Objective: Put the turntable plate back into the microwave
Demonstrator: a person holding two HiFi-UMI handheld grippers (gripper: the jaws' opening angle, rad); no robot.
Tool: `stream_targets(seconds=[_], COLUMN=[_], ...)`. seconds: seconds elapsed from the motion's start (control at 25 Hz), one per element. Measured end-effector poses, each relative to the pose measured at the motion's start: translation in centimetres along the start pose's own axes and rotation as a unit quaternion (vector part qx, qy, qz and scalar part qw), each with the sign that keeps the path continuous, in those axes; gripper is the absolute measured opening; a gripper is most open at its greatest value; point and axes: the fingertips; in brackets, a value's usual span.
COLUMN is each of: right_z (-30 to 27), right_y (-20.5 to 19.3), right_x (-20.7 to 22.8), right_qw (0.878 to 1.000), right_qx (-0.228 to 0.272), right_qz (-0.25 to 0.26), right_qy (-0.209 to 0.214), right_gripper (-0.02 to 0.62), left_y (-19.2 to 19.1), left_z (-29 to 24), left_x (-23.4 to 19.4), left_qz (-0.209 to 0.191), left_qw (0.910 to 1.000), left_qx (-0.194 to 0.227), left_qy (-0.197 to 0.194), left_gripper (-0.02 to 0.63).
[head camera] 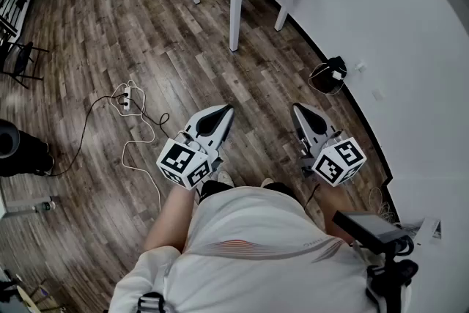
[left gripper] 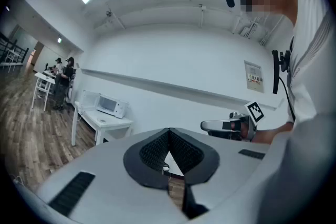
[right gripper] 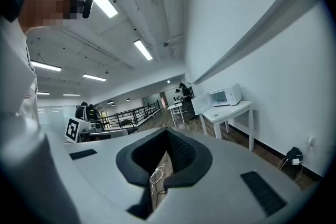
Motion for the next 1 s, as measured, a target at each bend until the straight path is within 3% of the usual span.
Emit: stream_targets(seconds=[0.44,0.8,1.0], right_z=[-5.0,-11.4,-15.2], right_y=[-0.6,0.8,3.0], right_x=[-0.7,3.5,8.0], right_qw=[1.000,0.999,0.999], right_qx=[-0.008,0.007,0.006], right_qz=[-0.005,-0.018,-0.020], right_qy=[-0.006,0.026,0.035], right_gripper=[-0.008,-0.008,-0.008], left_y=[0.0,1.2,3.0], left_z=[0.4,-3.8,-8.2], left_x=[-5.1,-10.3,-13.6], left_qz=[0.011,0.006,-0.002], left_qw=[0.9999,0.9999,0.9998], left_qx=[-0.004,-0.010,-0.010], left_qy=[-0.008,0.006,0.019], left_gripper=[0.011,0.011,0.011])
Point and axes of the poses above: the fingertips, and each gripper's own axes: z backward along the fingers, x to its right, y out of its top, and after that the axes turned 5 degrees about -x, right-handed
